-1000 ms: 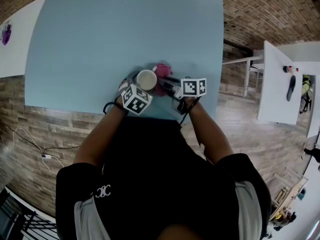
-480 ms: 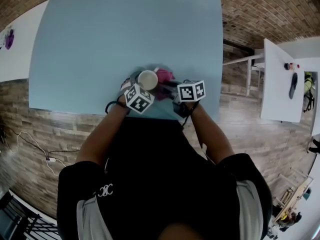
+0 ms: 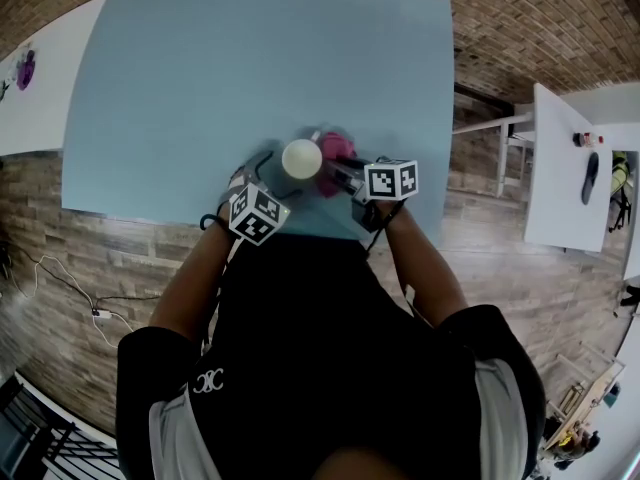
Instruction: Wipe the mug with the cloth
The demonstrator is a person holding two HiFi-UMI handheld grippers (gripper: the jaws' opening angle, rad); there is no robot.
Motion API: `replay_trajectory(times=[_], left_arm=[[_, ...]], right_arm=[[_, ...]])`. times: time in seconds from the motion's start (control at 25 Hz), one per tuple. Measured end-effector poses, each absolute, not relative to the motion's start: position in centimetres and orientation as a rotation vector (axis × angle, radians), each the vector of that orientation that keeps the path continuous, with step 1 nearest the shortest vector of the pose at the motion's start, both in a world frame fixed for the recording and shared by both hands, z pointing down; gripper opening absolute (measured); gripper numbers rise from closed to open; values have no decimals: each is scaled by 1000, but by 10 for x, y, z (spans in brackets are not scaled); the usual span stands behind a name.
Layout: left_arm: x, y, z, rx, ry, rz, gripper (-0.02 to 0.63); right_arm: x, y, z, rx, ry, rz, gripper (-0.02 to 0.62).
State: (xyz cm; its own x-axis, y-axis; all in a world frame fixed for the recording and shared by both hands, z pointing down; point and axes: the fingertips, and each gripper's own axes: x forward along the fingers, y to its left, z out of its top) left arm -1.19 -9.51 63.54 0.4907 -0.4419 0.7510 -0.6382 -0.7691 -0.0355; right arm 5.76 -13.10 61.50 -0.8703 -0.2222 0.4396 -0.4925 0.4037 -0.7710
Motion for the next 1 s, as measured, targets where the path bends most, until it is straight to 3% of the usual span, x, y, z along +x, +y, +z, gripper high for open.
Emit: replay_trajectory(times=[0.2, 0.52, 0.64, 1.0], left_arm=[[-21, -111, 624, 2577, -859, 1141, 472], [0, -120, 626, 2697, -246, 1356, 479], [4, -119, 627, 2704, -64, 1462, 417], [6, -115, 628, 2687, -8, 1480, 396]], right_arm=[[55, -134, 615, 658, -2402, 1380, 38], [56, -134, 617, 649, -2368, 1300, 38], [56, -135, 618, 659, -2360, 1282, 38], [50, -130, 605, 628, -2385, 1153, 38]])
